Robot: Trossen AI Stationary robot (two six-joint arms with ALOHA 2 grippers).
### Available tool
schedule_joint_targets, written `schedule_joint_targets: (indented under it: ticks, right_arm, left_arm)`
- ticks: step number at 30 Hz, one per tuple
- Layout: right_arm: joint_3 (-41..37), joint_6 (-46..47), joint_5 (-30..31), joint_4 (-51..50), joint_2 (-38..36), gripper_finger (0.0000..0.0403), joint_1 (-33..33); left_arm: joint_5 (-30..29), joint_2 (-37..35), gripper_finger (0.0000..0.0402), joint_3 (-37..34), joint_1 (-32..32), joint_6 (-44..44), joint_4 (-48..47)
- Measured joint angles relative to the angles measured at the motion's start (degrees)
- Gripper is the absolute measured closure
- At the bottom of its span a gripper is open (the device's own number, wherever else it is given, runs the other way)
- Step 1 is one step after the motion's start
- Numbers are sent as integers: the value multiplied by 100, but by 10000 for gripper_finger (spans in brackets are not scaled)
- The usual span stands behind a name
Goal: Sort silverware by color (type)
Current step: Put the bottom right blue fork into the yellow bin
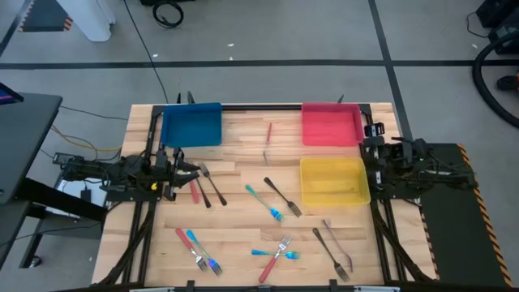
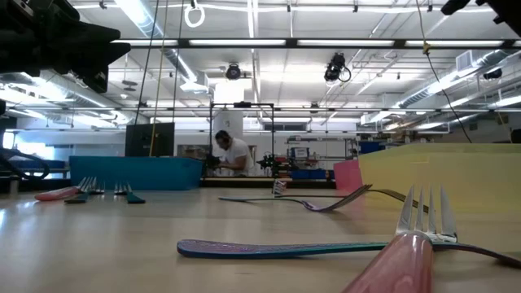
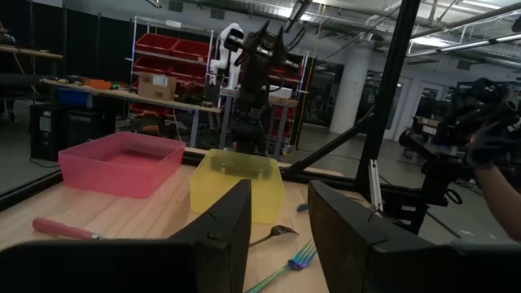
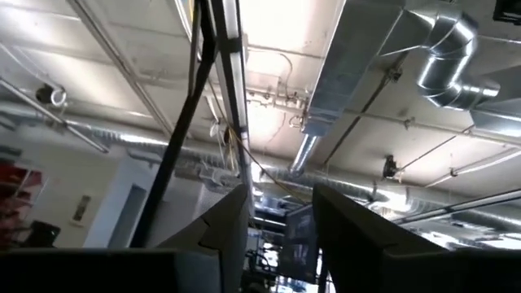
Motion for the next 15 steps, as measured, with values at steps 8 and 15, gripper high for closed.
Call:
schedule_joint_targets:
  ticks: [8, 15]
  right_arm:
    - [30, 288, 95, 723, 107, 237, 0]
    - [1155, 1219, 353, -1128, 355, 238, 0]
  left_arm:
    - [-2, 0, 278, 1, -1, 0, 0]
    - [-1, 0, 278, 1, 0, -1, 0]
